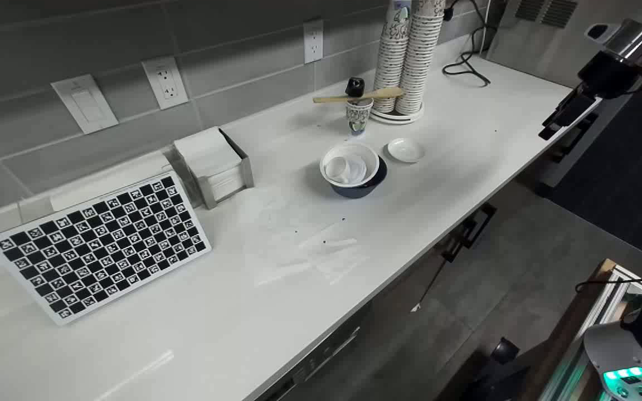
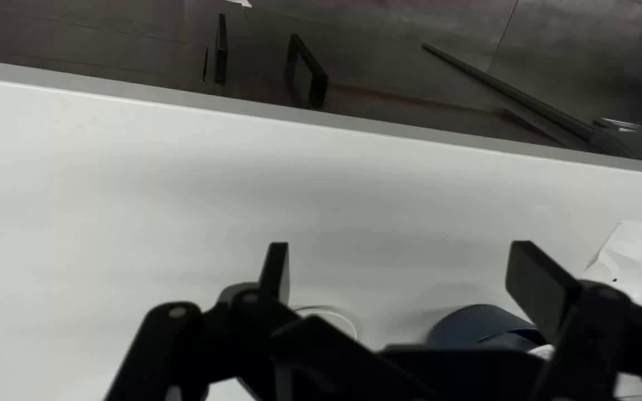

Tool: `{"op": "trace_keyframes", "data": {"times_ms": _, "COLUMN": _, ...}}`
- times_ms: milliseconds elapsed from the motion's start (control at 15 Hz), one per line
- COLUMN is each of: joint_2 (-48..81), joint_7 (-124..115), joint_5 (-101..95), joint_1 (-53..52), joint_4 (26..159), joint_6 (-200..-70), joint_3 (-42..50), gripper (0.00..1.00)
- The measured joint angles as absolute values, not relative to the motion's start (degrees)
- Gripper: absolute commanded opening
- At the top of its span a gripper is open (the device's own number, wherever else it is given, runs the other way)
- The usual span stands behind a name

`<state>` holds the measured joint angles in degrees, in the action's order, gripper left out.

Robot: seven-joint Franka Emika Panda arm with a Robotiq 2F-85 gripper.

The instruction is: Put the white plate in the blue bowl.

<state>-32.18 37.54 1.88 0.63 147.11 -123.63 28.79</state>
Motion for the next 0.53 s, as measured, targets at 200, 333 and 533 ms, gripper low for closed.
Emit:
{"op": "trace_keyframes", "data": {"times_ms": 200, "joint_2": -32.2, "joint_7": 37.5, "joint_5": 1.9, "joint_1": 0.6, "joint_4": 147.1, "joint_6": -123.6, "joint_3": 28.8, "gripper": 1.00}}
{"op": "trace_keyframes", "data": {"times_ms": 333, "joint_2": -32.0, "joint_7": 37.5, "joint_5": 3.0, "joint_1": 1.2, "joint_4": 147.0, "joint_6": -123.6, "joint_3": 28.2, "gripper": 1.00}}
{"op": "trace_keyframes", "data": {"times_ms": 533, "joint_2": -29.7, "joint_7": 36.8, "joint_5": 11.8, "joint_1": 0.4, "joint_4": 145.9, "joint_6": -127.3, "joint_3": 27.9, "gripper": 1.00}}
